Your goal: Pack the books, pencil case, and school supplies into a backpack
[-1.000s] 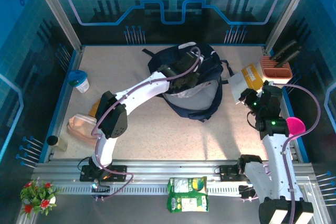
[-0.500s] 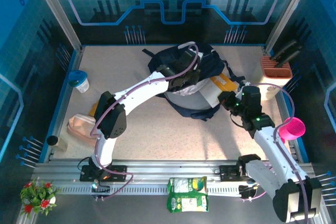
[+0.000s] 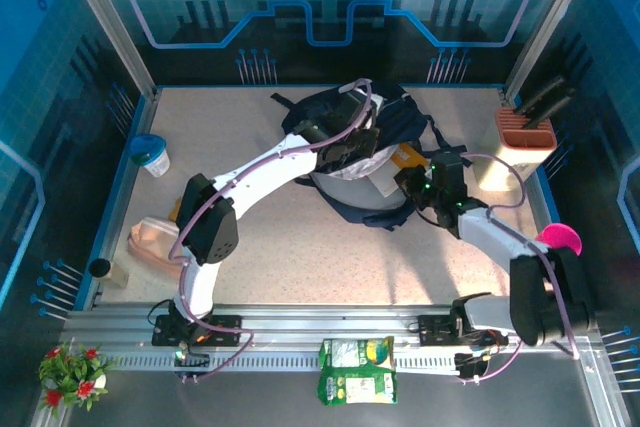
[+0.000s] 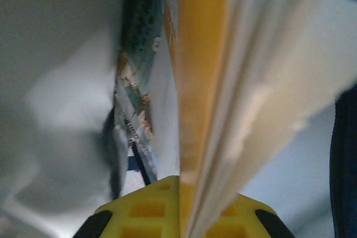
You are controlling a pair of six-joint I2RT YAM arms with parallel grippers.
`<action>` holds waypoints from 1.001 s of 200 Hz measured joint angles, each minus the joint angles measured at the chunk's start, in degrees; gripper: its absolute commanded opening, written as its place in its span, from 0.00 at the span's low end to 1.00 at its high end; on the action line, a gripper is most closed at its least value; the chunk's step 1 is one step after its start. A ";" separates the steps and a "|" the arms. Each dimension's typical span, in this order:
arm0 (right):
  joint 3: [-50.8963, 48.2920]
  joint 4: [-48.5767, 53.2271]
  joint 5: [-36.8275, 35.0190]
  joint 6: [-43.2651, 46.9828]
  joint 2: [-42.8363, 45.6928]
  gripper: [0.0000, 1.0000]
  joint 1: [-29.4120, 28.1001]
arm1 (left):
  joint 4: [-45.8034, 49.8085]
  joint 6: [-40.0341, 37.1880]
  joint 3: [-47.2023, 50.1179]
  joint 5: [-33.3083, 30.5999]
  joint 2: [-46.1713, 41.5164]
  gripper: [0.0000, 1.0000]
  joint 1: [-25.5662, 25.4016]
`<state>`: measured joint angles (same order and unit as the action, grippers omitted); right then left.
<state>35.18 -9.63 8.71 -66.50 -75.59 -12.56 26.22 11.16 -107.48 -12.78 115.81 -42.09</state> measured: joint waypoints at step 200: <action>2.89 -10.01 11.19 -1.18 -9.51 0.73 1.68 | -2.75 11.47 2.54 11.52 -1.25 0.00 5.35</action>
<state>38.06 -19.64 19.90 -67.68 -85.10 -10.87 23.46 22.63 -104.95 -1.26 114.56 -36.73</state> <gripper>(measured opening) 0.710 0.058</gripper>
